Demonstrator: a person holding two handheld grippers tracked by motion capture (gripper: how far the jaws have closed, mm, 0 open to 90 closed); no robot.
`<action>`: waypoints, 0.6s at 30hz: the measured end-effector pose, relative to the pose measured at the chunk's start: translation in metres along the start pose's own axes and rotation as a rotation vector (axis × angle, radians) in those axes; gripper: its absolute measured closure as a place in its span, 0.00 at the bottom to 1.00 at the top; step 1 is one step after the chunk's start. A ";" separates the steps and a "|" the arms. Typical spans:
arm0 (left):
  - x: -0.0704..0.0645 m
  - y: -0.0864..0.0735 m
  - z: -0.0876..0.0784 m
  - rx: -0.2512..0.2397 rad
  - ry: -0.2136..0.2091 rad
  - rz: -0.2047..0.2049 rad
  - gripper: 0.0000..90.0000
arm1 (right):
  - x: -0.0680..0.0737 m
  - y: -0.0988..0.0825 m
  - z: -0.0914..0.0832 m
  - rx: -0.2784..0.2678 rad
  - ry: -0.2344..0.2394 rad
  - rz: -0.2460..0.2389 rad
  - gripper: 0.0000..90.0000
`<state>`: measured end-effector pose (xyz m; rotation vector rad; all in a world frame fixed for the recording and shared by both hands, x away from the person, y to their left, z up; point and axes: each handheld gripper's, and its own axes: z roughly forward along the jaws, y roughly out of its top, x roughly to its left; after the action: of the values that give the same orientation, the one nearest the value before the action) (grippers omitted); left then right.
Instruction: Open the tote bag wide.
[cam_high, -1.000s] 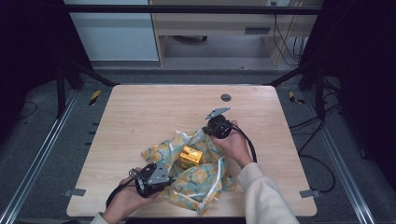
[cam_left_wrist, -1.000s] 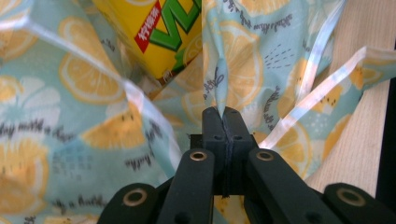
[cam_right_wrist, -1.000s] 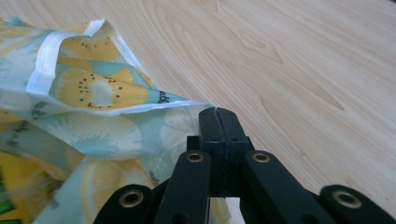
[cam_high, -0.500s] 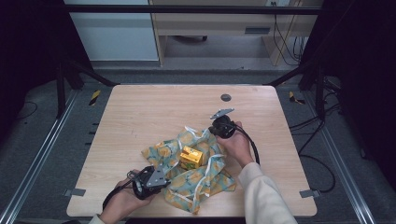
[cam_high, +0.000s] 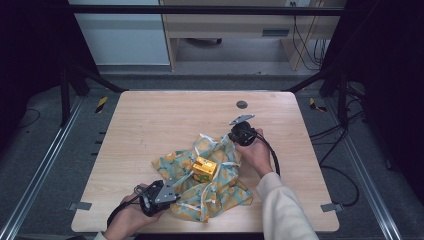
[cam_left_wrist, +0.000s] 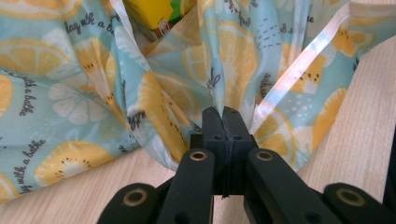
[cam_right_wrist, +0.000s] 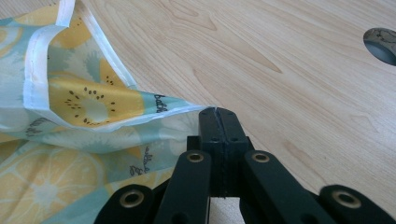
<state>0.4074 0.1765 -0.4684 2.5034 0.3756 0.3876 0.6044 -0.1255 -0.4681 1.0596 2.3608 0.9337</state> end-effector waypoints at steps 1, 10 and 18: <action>0.000 0.000 0.000 0.003 0.003 0.001 1.00 | 0.000 0.000 0.000 0.000 0.000 0.000 1.00; -0.005 -0.001 0.000 0.005 -0.006 0.004 1.00 | -0.004 -0.005 0.002 0.009 -0.010 0.010 1.00; -0.006 -0.002 0.000 0.011 -0.005 0.011 1.00 | -0.006 -0.005 0.003 0.010 -0.021 0.012 1.00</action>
<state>0.4015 0.1757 -0.4705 2.5176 0.3638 0.3848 0.6075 -0.1315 -0.4733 1.0832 2.3474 0.9117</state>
